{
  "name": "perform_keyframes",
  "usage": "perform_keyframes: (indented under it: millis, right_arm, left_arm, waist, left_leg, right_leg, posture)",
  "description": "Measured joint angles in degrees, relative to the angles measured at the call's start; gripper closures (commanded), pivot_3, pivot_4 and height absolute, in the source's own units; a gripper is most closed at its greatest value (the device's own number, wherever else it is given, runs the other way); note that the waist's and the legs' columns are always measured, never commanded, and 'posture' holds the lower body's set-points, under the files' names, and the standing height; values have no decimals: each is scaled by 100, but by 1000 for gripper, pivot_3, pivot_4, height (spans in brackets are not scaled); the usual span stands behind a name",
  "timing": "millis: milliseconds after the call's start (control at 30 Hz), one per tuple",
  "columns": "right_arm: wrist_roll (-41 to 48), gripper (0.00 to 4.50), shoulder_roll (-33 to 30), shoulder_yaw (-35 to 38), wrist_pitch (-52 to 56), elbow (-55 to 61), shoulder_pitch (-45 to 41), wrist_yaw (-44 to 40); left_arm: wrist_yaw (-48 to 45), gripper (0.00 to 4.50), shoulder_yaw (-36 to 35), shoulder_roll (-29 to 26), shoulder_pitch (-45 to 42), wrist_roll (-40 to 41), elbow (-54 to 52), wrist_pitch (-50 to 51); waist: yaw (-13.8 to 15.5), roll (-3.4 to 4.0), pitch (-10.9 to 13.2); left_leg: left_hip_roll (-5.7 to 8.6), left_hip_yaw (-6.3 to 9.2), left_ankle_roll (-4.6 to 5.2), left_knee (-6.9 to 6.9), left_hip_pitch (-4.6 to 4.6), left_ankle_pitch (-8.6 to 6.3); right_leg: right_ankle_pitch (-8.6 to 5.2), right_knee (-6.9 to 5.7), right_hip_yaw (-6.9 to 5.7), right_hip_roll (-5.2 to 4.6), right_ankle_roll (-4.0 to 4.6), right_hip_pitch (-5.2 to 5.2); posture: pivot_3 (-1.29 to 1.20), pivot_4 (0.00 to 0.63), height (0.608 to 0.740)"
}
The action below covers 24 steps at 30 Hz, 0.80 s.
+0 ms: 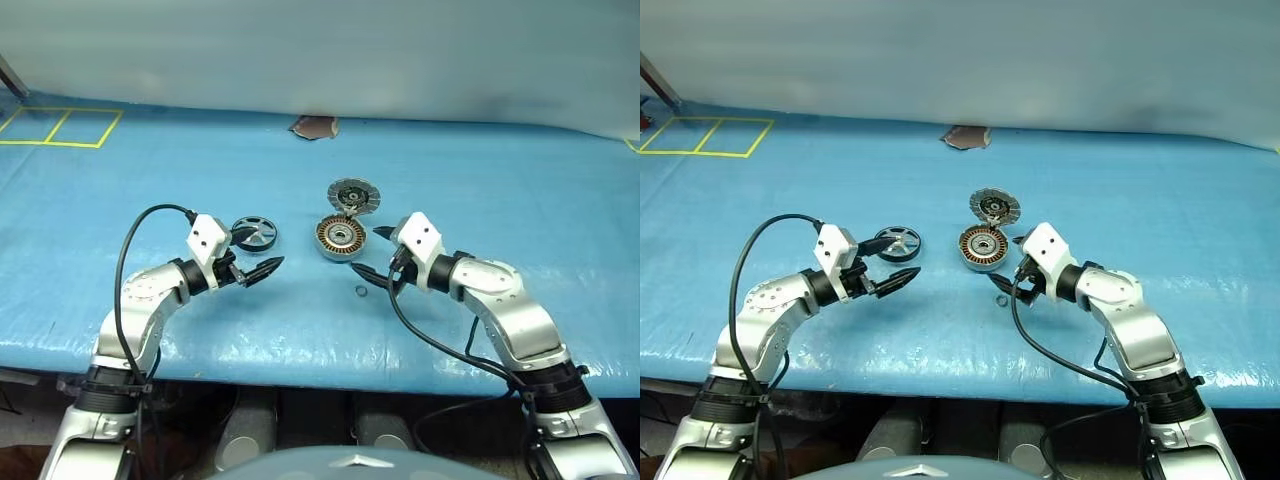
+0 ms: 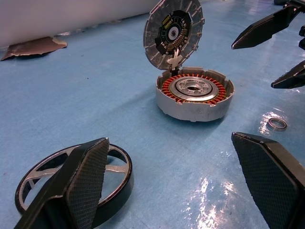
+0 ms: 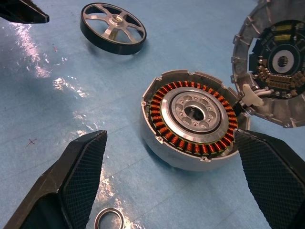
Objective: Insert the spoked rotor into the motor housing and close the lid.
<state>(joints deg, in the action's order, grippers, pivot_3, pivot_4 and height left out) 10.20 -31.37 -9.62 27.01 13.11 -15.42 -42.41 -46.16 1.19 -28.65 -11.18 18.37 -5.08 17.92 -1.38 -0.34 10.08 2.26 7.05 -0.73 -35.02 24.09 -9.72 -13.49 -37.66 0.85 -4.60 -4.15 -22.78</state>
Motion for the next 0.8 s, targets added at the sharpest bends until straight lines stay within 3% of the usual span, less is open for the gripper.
perform_keyframes:
  millis: [400, 800]
  right_arm:
    - [-780, 12, 260, -1155, -239, -1662, -1591, -642]
    - [-1418, 12, 383, -1656, -428, -2545, -2286, -1140]
  left_arm:
    - [9, 0, 69, 31, 55, -127, 11, -159]
    - [104, 0, 67, 44, 254, -175, 2, -211]
  waist:
    - [-14, -3, 2]
    - [-40, -3, 2]
  left_leg:
    - [2, 1, -1, 4, 4, 0]
    - [2, 3, -6, 3, -5, 3]
  right_leg:
    - [3, 0, -2, 1, -4, -6]
    - [5, -3, -2, 3, -8, -1]
  posture:
    - [0, 150, 740]
    - [0, 150, 740]
